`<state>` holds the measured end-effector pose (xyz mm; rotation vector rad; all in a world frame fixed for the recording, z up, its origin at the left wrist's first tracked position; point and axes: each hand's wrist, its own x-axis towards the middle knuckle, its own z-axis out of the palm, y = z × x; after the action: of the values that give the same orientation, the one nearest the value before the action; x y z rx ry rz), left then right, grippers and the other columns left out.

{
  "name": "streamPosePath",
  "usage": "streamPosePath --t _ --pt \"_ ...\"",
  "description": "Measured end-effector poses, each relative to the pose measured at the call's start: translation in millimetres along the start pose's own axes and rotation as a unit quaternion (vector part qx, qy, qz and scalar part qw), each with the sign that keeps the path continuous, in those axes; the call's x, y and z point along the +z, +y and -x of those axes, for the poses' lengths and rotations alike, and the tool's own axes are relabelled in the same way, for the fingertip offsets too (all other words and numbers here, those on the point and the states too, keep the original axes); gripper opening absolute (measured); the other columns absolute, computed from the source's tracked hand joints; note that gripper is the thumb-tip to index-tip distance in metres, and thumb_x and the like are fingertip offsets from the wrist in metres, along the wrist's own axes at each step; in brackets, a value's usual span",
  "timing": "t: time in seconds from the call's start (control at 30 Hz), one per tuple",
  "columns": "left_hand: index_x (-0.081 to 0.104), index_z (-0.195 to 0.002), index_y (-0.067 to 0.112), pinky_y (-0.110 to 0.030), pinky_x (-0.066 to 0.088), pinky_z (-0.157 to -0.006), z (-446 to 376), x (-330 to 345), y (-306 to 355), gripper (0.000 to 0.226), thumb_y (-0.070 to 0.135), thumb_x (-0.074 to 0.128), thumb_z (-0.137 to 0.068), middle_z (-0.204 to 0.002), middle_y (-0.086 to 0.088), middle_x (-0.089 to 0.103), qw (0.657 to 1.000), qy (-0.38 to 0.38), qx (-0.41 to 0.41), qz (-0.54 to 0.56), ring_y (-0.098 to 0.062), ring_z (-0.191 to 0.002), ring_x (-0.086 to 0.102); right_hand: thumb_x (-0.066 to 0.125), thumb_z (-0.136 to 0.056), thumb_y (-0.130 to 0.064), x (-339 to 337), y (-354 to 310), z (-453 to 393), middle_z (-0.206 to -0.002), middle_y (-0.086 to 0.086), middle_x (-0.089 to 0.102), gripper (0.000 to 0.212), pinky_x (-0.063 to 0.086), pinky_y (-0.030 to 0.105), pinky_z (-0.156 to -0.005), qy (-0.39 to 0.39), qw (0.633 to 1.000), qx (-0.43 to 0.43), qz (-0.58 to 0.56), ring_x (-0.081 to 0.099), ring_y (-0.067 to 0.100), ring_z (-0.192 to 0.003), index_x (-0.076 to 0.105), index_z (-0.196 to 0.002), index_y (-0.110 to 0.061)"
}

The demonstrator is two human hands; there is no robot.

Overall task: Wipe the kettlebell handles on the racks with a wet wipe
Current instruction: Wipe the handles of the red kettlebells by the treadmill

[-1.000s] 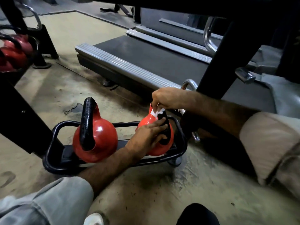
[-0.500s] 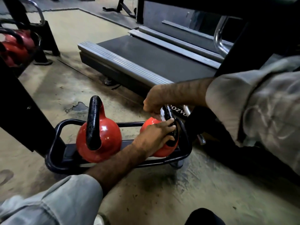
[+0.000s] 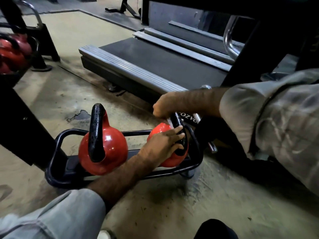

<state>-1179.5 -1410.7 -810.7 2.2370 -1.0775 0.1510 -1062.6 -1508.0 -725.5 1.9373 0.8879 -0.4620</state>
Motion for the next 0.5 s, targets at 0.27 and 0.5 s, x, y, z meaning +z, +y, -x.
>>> streamPosePath --t 0.27,0.5 --pt "0.068 -0.112 0.013 -0.032 0.048 -0.096 -1.8 -10.3 3.2 0.027 0.013 0.065 -0.085 -0.134 -0.004 0.057 0.999 0.024 0.026 0.041 -0.018 -0.114 0.060 0.058 -0.085 -0.030 68.2 -1.7 44.4 -0.088 0.004 0.070 0.020 0.049 0.035 -0.075 0.330 0.855 0.143 -0.373 0.063 0.025 -0.086 0.074 -0.091 -0.018" --pt "0.072 -0.096 0.006 -0.007 0.037 -0.089 -13.2 -22.4 10.7 0.025 0.019 0.055 -0.082 -0.111 -0.010 0.064 0.996 0.040 0.061 0.046 -0.015 -0.097 0.060 0.060 -0.085 0.003 92.5 -82.5 35.3 -0.059 -0.001 0.061 0.016 0.041 0.015 -0.040 0.307 0.185 0.309 -0.881 0.055 0.009 -0.050 0.065 -0.074 -0.007"
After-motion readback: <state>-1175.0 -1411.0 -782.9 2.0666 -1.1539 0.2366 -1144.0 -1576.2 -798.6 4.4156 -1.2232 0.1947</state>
